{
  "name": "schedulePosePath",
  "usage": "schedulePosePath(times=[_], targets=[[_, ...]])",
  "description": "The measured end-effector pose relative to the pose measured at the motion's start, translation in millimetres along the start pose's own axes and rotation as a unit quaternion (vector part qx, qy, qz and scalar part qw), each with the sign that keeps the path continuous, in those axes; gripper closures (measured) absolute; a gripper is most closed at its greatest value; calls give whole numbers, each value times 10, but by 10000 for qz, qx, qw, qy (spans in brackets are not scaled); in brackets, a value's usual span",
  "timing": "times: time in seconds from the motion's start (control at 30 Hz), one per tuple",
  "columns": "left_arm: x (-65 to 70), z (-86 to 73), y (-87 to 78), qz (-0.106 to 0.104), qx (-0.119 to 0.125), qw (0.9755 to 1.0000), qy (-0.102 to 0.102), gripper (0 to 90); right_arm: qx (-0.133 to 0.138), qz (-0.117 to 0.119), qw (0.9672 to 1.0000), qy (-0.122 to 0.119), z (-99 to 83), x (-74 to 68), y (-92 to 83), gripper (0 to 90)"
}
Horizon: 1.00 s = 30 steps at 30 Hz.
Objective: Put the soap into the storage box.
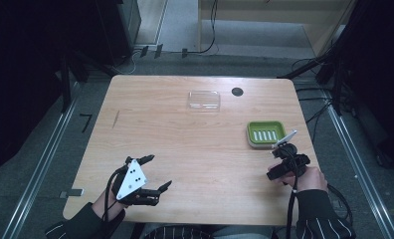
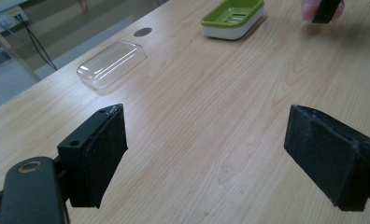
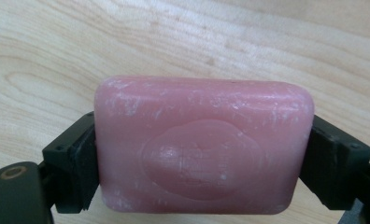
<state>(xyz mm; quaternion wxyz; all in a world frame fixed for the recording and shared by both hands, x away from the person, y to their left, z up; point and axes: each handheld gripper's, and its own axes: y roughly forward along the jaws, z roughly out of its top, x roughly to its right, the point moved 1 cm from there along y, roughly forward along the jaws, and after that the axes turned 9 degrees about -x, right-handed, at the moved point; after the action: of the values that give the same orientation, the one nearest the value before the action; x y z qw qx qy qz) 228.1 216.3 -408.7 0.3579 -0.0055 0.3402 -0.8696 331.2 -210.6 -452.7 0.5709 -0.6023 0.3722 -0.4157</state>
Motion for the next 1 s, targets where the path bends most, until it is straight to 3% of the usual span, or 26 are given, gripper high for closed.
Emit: schedulePosePath(times=[1.0], targets=[[-2, -2, -1, 2, 8, 10000, -5, 140, 99, 33, 9999, -112, 312, 62, -126, 134]])
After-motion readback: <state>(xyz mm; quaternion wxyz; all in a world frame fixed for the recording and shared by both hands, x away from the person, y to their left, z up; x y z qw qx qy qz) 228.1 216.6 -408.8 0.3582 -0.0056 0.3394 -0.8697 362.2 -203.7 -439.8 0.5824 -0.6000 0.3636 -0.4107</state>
